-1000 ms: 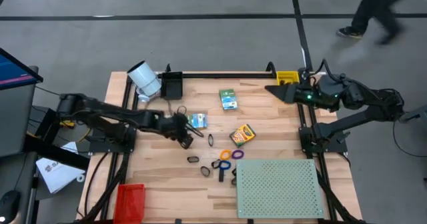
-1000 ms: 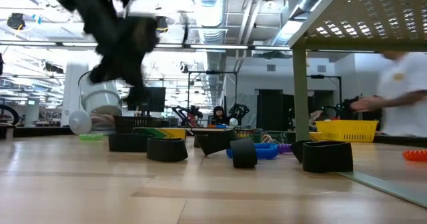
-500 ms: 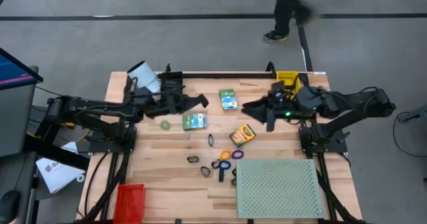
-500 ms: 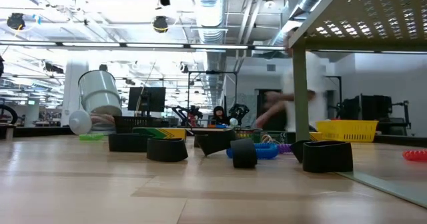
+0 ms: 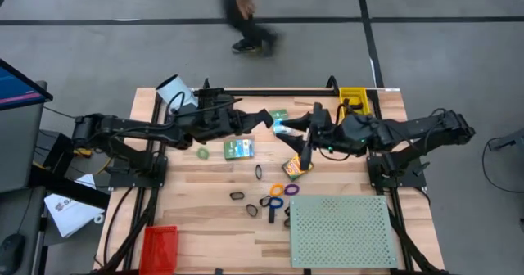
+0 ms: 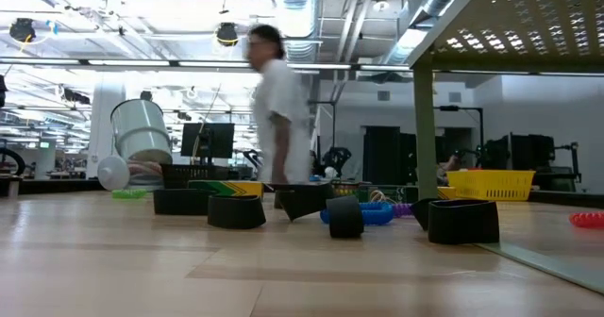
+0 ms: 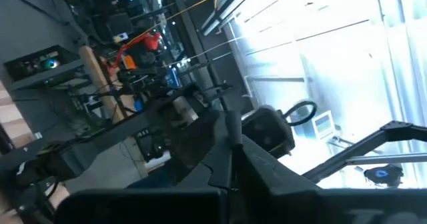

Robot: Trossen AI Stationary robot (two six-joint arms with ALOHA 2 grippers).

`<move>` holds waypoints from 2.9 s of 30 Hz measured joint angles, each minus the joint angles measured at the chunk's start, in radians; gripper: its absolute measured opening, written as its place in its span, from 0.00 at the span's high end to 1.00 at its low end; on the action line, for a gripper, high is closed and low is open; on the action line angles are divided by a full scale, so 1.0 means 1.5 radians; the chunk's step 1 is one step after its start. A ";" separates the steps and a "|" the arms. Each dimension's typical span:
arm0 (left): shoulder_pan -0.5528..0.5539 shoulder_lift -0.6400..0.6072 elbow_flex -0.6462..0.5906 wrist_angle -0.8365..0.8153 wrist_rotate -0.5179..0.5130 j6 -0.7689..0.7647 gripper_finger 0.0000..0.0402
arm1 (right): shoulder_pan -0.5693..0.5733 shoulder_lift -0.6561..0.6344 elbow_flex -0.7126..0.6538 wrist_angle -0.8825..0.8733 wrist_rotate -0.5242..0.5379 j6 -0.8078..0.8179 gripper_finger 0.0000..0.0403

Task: Pick & Place Office Desk Supplies
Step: Put the black rubber band into the yellow bin

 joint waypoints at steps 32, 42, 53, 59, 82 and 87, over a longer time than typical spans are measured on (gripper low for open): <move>-0.008 0.000 0.010 -0.002 -0.049 0.000 0.99 | -0.078 0.055 0.015 0.017 -0.056 -0.030 0.42; -0.008 0.000 0.010 -0.002 -0.047 0.002 0.99 | -0.091 0.051 0.017 0.028 -0.057 -0.029 0.50; -0.008 0.000 0.010 -0.003 -0.045 0.002 0.99 | -0.091 0.051 0.017 0.024 -0.059 -0.029 0.90; -0.008 0.000 0.010 -0.004 -0.045 0.017 0.98 | -0.091 0.051 0.017 0.025 -0.056 -0.029 0.98; -0.011 0.000 0.010 -0.017 0.136 0.064 0.58 | -0.238 0.050 0.217 -0.589 0.135 0.243 1.00; -0.019 0.000 0.010 -0.016 0.137 0.073 0.58 | -0.357 0.051 0.217 -0.799 0.082 0.348 1.00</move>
